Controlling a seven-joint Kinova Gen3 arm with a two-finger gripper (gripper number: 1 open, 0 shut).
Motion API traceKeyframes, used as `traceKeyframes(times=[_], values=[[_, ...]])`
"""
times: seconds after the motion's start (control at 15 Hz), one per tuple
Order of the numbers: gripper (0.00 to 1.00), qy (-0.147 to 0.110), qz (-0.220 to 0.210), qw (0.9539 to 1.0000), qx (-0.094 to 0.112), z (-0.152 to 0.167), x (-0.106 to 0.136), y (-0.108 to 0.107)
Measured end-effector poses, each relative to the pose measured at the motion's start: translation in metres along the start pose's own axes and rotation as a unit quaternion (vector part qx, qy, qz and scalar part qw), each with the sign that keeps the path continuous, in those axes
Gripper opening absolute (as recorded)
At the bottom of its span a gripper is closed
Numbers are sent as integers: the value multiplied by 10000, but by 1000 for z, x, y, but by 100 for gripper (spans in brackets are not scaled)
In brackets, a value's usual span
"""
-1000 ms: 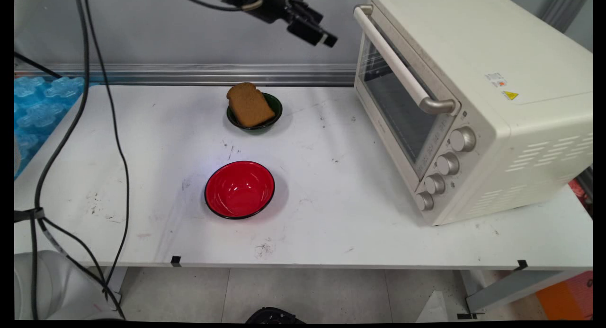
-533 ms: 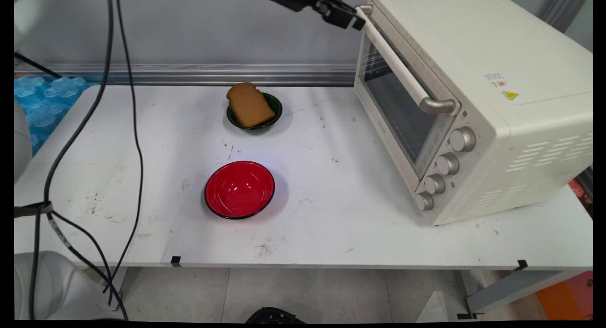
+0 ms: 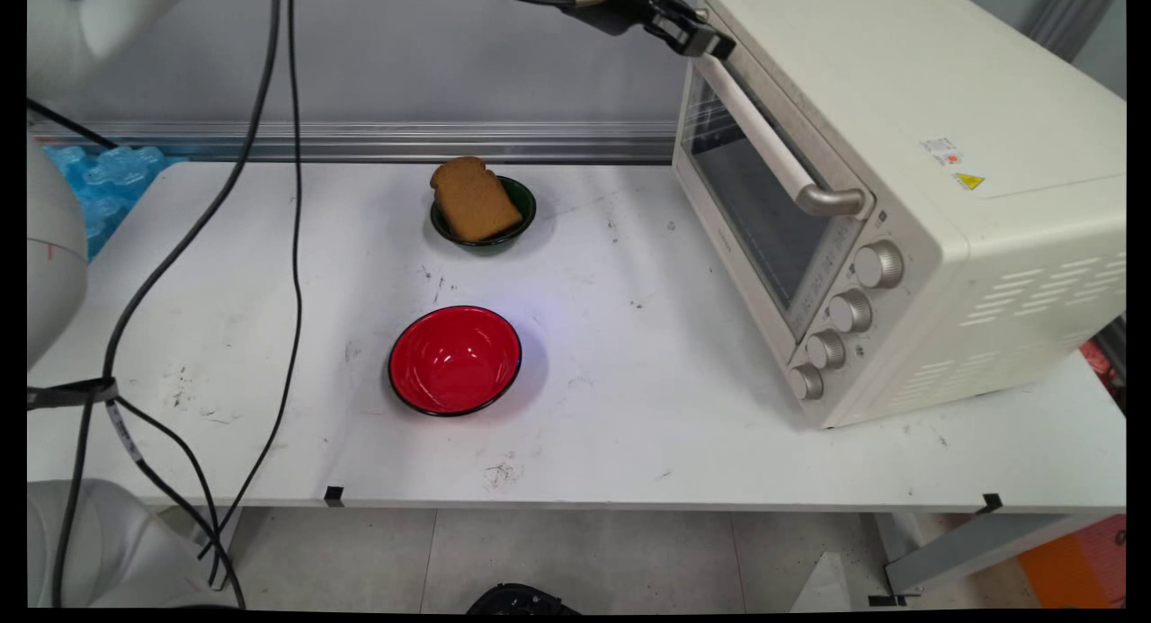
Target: Open the oven
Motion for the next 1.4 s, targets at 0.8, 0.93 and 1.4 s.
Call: traceKeyframes(times=[0.8, 0.93, 1.4], values=[[0, -39, -62, 9999, -145, 42, -7, -3], [0, -58, -44, 9998, -161, 44, -8, -4], [0, -151, 77, 9996, -236, 37, -16, -9]])
